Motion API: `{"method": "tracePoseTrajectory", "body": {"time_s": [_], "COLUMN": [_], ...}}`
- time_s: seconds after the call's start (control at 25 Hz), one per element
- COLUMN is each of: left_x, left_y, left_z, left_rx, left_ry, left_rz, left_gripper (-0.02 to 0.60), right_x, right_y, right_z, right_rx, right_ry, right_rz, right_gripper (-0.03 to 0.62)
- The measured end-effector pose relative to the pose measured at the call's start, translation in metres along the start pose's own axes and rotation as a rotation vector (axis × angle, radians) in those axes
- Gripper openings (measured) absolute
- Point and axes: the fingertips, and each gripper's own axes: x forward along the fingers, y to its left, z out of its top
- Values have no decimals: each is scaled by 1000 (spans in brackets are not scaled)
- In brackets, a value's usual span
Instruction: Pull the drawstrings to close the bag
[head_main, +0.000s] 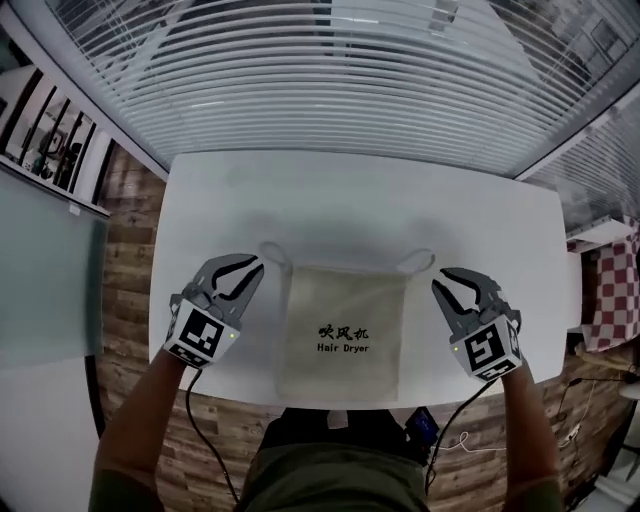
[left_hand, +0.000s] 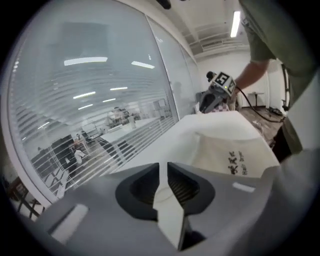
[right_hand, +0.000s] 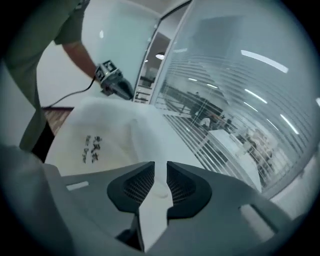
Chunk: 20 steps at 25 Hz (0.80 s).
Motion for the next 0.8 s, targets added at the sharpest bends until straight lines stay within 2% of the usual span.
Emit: {"method": "tracePoseTrajectory", "body": {"time_s": [0.12,0.24,0.48,0.6,0.72,0.8], "left_x": [28,52,87,98,104,105], "left_y": [-3,-9,-9,-11,-15,-17], "left_z": [-27,-47,-74,-83,-92,-94], "left_rx": [88,167,316,374,389,352], "left_ry": [108,179,268,320,375,403], "left_rz": [-62,-118,-209,-294,-407,-474], "left_gripper": [66,78,100,111,112,112], "right_x": [34,58,83,91,97,102], "right_y": [5,10,8,8,12,15], "right_z": [-32,-57,-81,-86,-89,-90], "right_rx": [-227,-333,-415,-430,-453,-462], "right_ry": [113,163,196,205,218,226], "right_rz": [102,182,244,280,330,364], "right_gripper": [77,91,110,112,120,120]}}
